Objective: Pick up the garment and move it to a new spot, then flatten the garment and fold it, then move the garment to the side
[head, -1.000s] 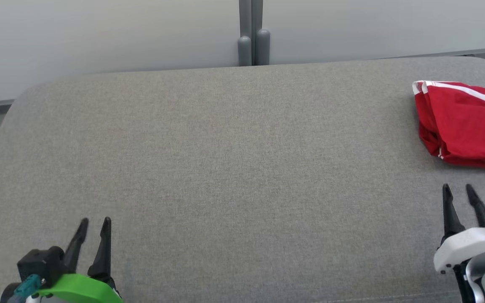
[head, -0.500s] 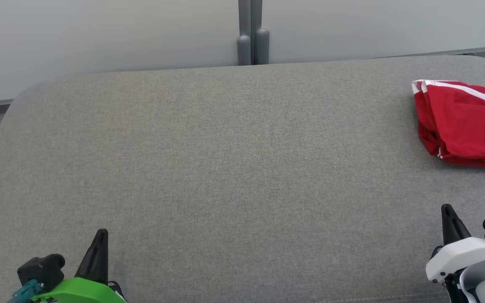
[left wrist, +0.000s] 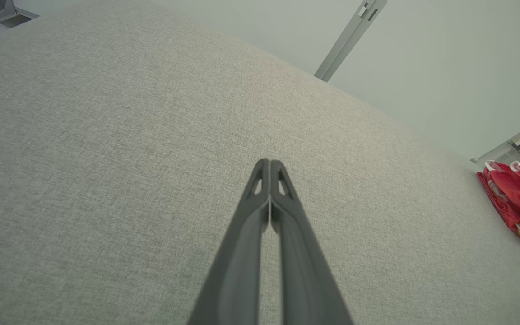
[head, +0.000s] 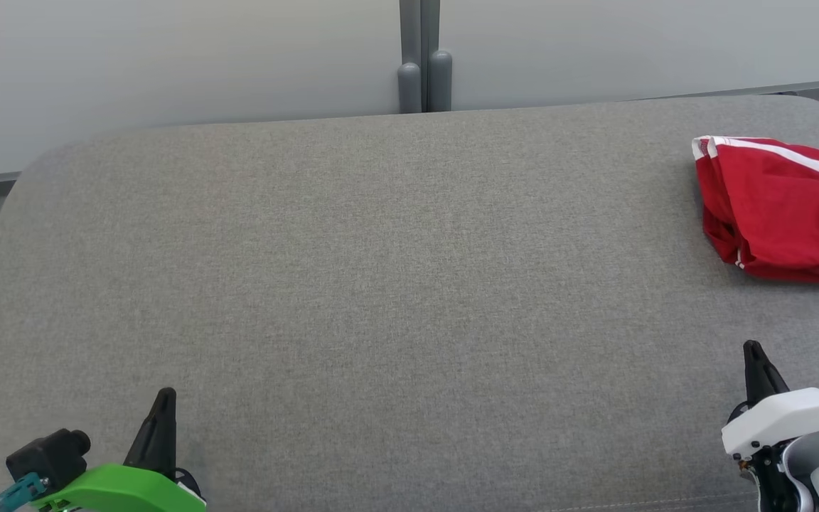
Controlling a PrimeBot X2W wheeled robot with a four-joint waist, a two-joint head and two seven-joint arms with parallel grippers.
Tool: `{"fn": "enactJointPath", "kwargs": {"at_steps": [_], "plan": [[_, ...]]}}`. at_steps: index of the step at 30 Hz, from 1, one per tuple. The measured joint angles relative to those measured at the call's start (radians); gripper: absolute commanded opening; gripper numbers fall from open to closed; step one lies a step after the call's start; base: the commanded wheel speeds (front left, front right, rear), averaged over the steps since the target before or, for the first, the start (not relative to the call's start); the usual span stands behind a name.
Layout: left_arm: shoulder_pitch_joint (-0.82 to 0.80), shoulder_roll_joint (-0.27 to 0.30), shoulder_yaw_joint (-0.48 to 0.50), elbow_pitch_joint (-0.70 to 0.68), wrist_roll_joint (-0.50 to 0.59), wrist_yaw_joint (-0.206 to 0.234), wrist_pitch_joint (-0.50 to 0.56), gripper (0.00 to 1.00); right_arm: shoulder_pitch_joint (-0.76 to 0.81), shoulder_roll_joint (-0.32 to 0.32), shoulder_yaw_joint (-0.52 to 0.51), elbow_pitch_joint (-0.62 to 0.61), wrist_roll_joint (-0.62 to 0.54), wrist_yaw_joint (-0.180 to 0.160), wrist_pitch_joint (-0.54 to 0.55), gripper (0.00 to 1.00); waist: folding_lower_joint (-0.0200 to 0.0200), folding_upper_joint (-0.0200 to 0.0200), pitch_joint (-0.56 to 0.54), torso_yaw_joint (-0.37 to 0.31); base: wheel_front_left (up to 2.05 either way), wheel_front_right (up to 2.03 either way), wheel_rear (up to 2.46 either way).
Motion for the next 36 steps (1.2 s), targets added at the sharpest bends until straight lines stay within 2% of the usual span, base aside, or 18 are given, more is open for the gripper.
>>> {"fn": "enactJointPath", "kwargs": {"at_steps": [36], "plan": [[-0.052,-0.066,0.121,0.064,-0.390,-0.072,0.104,0.00,-0.033,0.089,-0.121,-0.033,0.452,0.090,0.133,0.00,0.0000,0.0000,-0.015,-0.013,0.00,0.00,0.00]]}}
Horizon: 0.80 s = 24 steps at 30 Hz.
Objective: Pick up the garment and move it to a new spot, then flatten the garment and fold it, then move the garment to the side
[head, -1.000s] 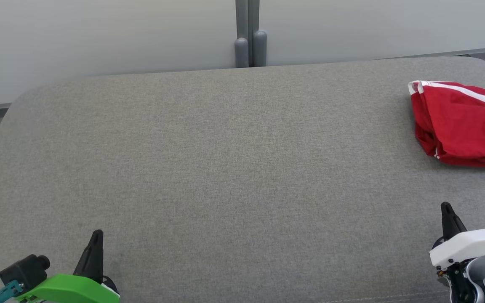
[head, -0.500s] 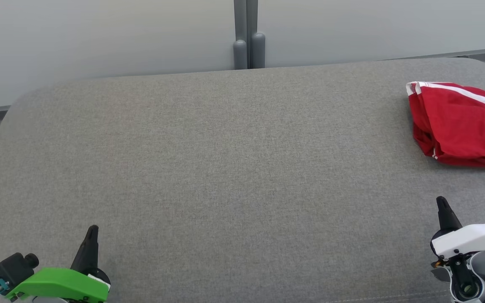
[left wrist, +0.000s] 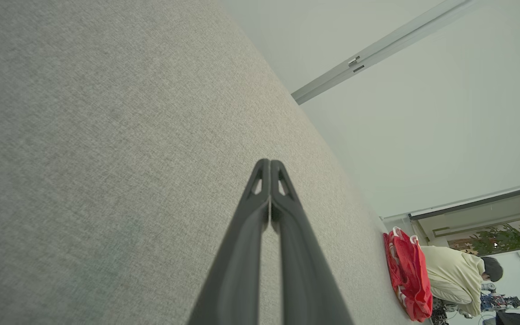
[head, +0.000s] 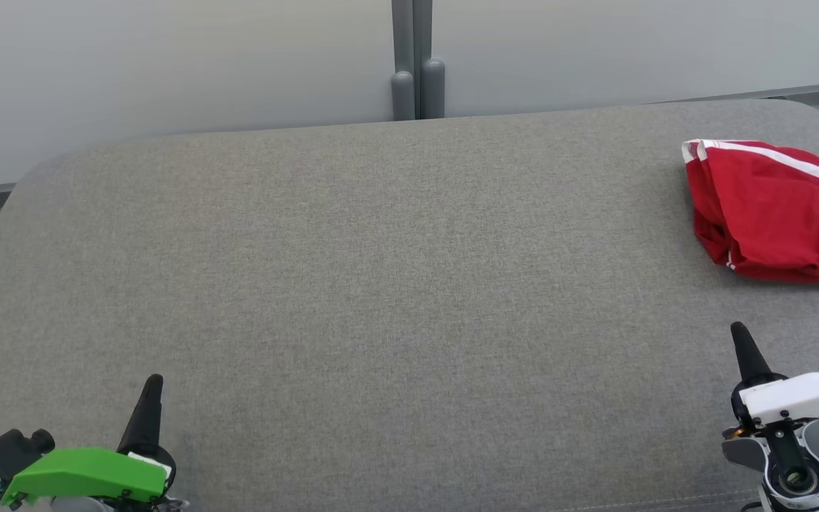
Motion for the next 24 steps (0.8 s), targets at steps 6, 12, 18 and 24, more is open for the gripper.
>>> {"fn": "enactJointPath", "kwargs": {"at_steps": [6,12,18,24], "plan": [[-0.020,-0.010,0.023,0.011,-0.063,-0.017,0.017,0.00,-0.009,0.012,-0.017,-0.006,0.072,0.014,0.018,0.00,0.0000,0.0000,-0.002,-0.002,0.00,0.00,0.00],[-0.026,-0.026,0.042,0.026,-0.126,-0.030,0.030,0.00,-0.010,0.028,-0.037,-0.012,0.143,0.029,0.039,0.00,0.0000,0.0000,-0.005,-0.004,0.00,0.00,0.00],[-0.040,-0.032,0.058,0.033,-0.180,-0.044,0.044,0.00,-0.013,0.040,-0.051,-0.017,0.205,0.040,0.057,0.00,0.0000,0.0000,-0.007,-0.005,0.00,0.00,0.00],[-0.047,-0.045,0.080,0.045,-0.243,-0.060,0.061,0.00,-0.025,0.053,-0.072,-0.023,0.280,0.056,0.077,0.00,0.0000,0.0000,-0.010,-0.007,0.00,0.00,0.00]]}}
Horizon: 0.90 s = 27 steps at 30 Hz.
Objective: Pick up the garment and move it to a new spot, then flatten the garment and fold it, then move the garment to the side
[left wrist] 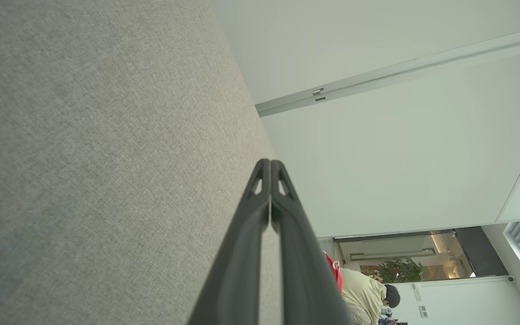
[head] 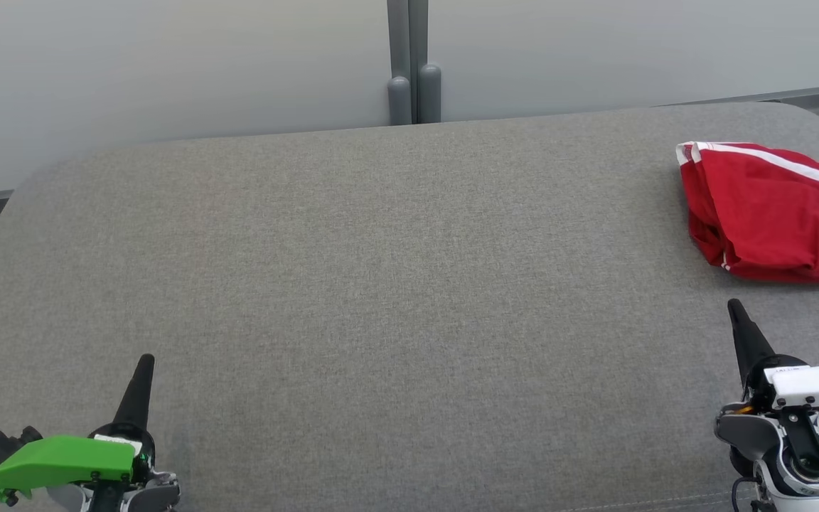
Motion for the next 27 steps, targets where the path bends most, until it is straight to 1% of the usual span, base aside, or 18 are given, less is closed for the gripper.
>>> {"fn": "enactJointPath", "kwargs": {"at_steps": [5,10,14,27], "plan": [[-0.014,-0.011,0.013,0.012,-0.055,-0.010,0.012,0.00,-0.004,0.015,-0.015,-0.006,0.061,0.009,0.018,0.00,0.0000,0.0000,-0.002,-0.002,0.00,0.00,0.00],[-0.023,-0.018,0.033,0.020,-0.111,-0.020,0.026,0.00,-0.005,0.023,-0.031,-0.010,0.122,0.026,0.031,0.00,0.0000,0.0000,-0.004,-0.003,0.00,0.00,0.00],[-0.034,-0.031,0.050,0.032,-0.172,-0.035,0.040,0.00,-0.009,0.041,-0.049,-0.015,0.197,0.036,0.054,0.00,0.0000,0.0000,-0.007,-0.005,0.00,0.00,0.00],[-0.045,-0.037,0.057,0.040,-0.177,-0.035,0.044,0.00,-0.011,0.042,-0.051,-0.019,0.204,0.040,0.055,0.00,0.0000,0.0000,-0.007,-0.005,0.00,0.00,0.00]]}}
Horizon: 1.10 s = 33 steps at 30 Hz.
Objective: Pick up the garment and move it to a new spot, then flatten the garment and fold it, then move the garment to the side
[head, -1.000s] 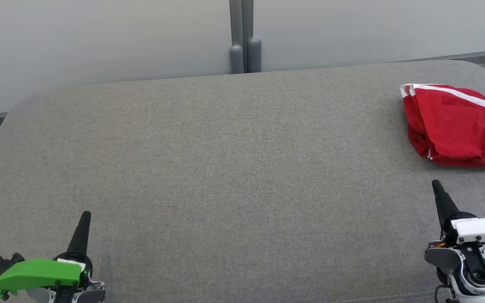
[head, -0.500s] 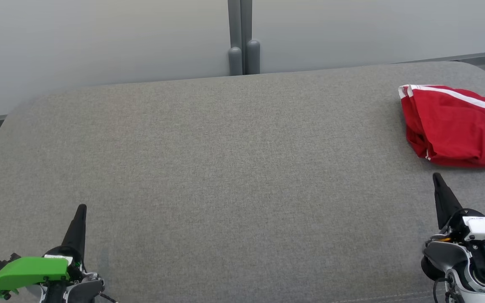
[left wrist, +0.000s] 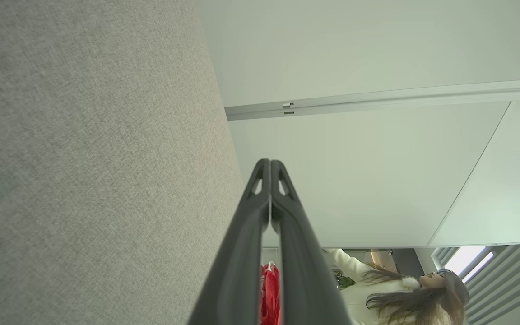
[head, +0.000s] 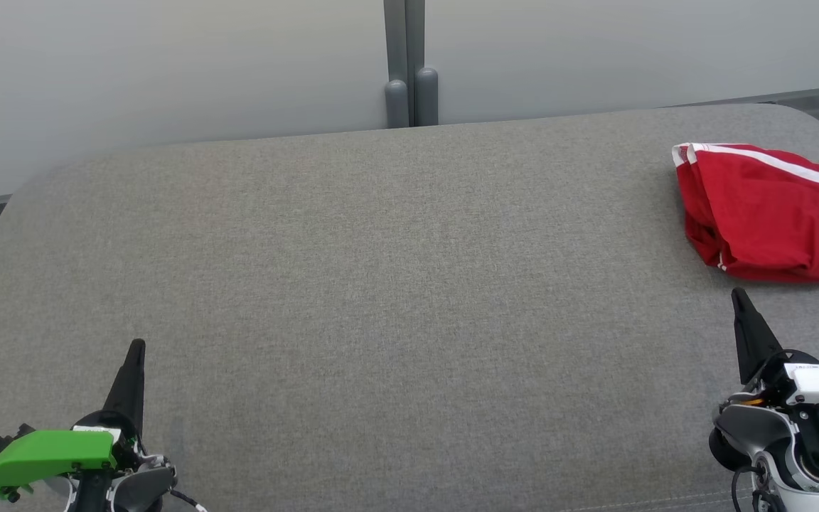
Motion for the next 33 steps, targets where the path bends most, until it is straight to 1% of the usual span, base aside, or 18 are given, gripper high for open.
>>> {"fn": "enactJointPath", "kwargs": {"at_steps": [33], "plan": [[-0.002,-0.001,0.002,0.006,0.000,-0.001,0.000,0.00,0.000,0.000,0.001,-0.002,0.002,0.003,0.000,0.00,0.0000,0.0000,0.000,0.000,0.00,0.00,0.00]]}}
